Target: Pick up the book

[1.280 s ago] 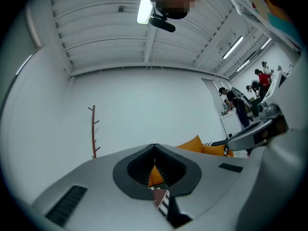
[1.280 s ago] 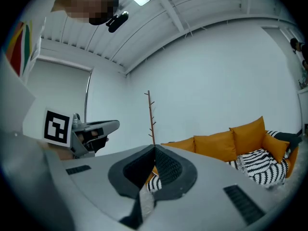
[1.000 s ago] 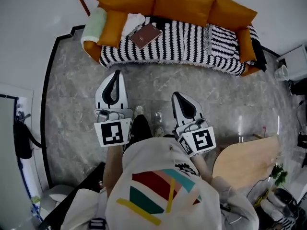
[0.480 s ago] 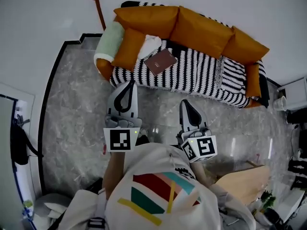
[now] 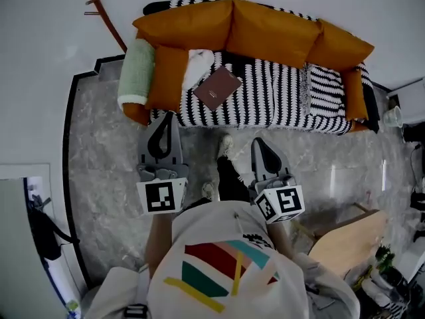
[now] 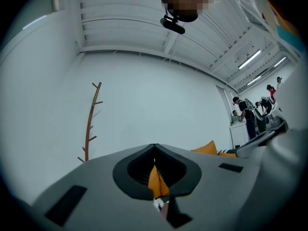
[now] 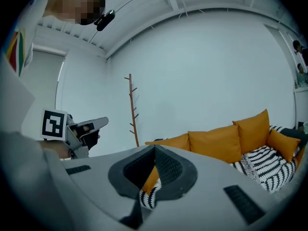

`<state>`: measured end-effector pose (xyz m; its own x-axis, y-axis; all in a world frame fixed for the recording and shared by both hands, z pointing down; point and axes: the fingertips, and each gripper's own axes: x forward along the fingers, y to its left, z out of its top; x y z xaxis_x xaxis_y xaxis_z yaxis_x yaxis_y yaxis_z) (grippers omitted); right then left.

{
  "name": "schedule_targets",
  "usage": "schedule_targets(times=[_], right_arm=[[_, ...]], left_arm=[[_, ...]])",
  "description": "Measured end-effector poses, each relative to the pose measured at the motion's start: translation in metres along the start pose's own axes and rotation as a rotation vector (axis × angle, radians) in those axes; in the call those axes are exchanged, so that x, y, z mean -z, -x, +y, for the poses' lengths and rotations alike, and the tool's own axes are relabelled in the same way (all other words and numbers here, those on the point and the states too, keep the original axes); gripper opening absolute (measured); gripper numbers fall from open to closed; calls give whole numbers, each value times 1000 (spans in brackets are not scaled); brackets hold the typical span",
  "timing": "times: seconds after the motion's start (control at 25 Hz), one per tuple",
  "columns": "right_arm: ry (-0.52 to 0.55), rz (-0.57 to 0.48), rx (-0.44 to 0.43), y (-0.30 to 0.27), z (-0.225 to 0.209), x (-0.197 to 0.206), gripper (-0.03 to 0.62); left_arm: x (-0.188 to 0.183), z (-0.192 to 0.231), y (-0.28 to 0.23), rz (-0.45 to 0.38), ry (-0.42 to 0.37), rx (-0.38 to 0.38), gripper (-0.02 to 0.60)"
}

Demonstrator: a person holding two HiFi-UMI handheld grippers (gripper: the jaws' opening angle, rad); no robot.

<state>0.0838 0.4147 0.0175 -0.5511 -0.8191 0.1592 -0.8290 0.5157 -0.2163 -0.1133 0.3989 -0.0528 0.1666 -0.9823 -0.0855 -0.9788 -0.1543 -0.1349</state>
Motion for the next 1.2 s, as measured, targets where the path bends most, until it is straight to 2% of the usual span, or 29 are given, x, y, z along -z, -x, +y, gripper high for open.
schedule_targets(times=[0.16, 0.28, 0.36, 0.52, 0.64, 0.76, 0.92, 1.08, 1.2], right_arm=[[-21, -27, 28, -55, -41, -18, 11], [-26, -7, 35, -101, -74, -26, 11], [-43, 5, 26, -130, -95, -34, 11], [-51, -41, -11, -187, -136, -62, 11], [-82, -51, -13, -215, -160, -67, 11], [-93, -36, -14, -233, -175, -70, 11], [-130, -49, -2, -258, -193, -77, 11], [-170, -74, 27, -265, -202, -86, 11], [-200, -96, 18, -273, -208, -93, 11]], left_arm=[[9, -6, -69, 3, -9, 50, 6], [7, -8, -125, 0, -26, 75, 6], [1, -7, -161, -8, -30, 88, 6], [-1, 0, -229, -27, -64, 87, 6], [8, 0, -258, -6, -51, 76, 6], [14, -5, -278, 8, -49, 113, 6], [15, -7, -316, 8, -73, 144, 6], [8, -11, -343, -9, -76, 164, 6], [7, -11, -361, -18, -60, 178, 6]])
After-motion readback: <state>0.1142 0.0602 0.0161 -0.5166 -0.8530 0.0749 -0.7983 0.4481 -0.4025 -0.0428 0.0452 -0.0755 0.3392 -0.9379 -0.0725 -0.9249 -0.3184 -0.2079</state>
